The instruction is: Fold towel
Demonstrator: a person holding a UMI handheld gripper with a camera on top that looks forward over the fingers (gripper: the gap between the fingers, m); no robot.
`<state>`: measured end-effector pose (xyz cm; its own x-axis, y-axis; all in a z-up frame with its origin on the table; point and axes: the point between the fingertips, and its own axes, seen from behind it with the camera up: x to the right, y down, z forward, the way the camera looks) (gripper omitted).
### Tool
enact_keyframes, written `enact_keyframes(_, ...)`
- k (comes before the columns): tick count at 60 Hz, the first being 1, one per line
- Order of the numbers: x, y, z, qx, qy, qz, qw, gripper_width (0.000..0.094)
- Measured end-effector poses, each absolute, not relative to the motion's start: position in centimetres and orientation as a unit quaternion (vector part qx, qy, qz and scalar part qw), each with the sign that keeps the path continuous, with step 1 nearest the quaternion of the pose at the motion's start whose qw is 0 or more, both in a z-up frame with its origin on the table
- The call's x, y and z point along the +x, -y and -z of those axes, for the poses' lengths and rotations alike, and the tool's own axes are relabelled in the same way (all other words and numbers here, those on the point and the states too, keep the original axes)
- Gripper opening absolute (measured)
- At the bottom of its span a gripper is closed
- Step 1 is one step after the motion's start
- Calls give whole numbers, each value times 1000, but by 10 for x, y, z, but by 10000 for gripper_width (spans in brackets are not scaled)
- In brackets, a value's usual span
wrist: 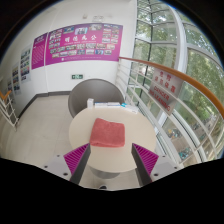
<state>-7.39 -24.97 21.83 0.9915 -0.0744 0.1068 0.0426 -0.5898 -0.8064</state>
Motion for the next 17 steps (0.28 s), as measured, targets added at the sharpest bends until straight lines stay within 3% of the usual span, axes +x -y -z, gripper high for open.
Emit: enact_keyframes(17,-102,324,-254,-880,-1,68,470,855)
